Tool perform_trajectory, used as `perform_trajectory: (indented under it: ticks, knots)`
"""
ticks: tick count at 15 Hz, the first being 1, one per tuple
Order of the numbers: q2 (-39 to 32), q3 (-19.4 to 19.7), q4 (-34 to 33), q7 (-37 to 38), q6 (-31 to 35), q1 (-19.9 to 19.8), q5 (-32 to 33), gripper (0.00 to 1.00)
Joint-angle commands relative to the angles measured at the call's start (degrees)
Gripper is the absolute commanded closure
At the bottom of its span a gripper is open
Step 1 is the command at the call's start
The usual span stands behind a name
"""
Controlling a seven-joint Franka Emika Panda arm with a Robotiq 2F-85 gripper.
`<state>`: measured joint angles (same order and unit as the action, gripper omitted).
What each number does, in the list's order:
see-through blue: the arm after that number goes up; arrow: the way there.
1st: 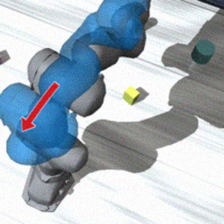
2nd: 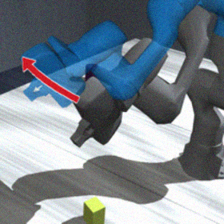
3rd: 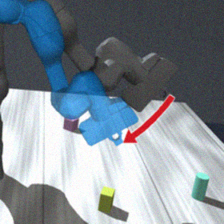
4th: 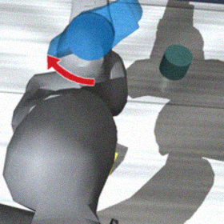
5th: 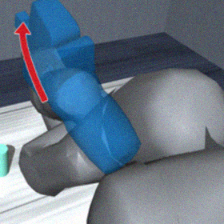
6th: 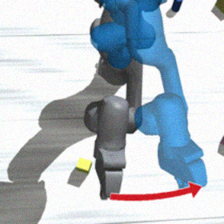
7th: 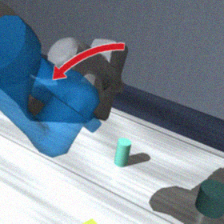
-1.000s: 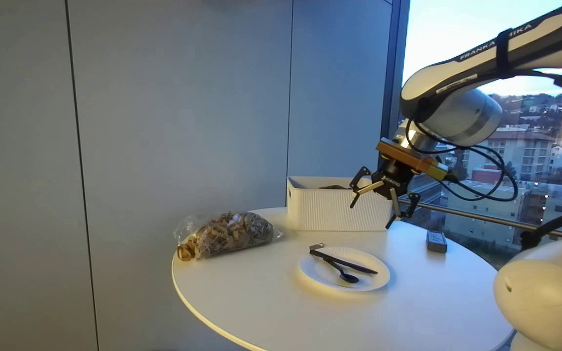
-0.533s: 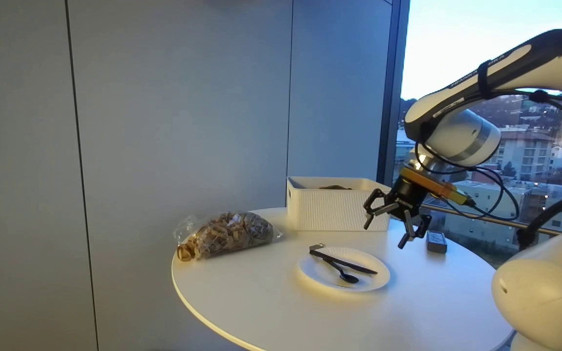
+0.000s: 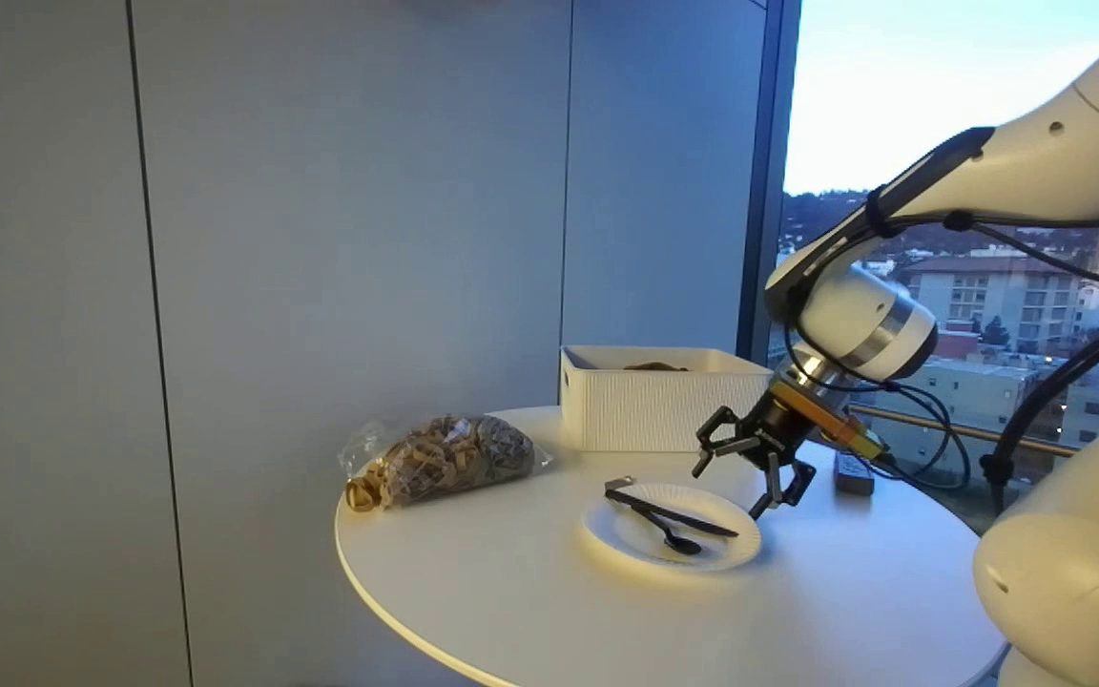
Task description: Put the white plate in the basket
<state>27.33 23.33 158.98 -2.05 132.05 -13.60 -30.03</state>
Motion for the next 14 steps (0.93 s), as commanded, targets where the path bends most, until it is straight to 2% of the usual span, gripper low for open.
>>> perform_trajectory:
  ticks: [1, 4, 5, 6, 7, 12, 14]
  knots:
    - [-5.81, 2.25, -0.08, -8.17, 4.86, 3.41, -9.86, 0.00]
    - [-9.46, 2.37, -1.67, -14.60, 3.71, 3.30, -15.06, 0.00]
    - [-9.91, 2.09, -2.25, -16.11, 3.32, 3.22, -16.46, 0.25]
    - [-10.25, 1.82, -2.61, -17.19, 2.99, 3.19, -17.83, 0.25]
    - [-10.73, 1.60, -3.04, -18.35, 2.92, 3.08, -18.83, 0.32]
    - [-12.78, 0.95, -4.80, -18.79, 1.34, 1.59, -19.65, 0.73]
    - [-13.69, 1.00, -5.53, -18.34, 0.51, 1.04, -19.38, 0.87]
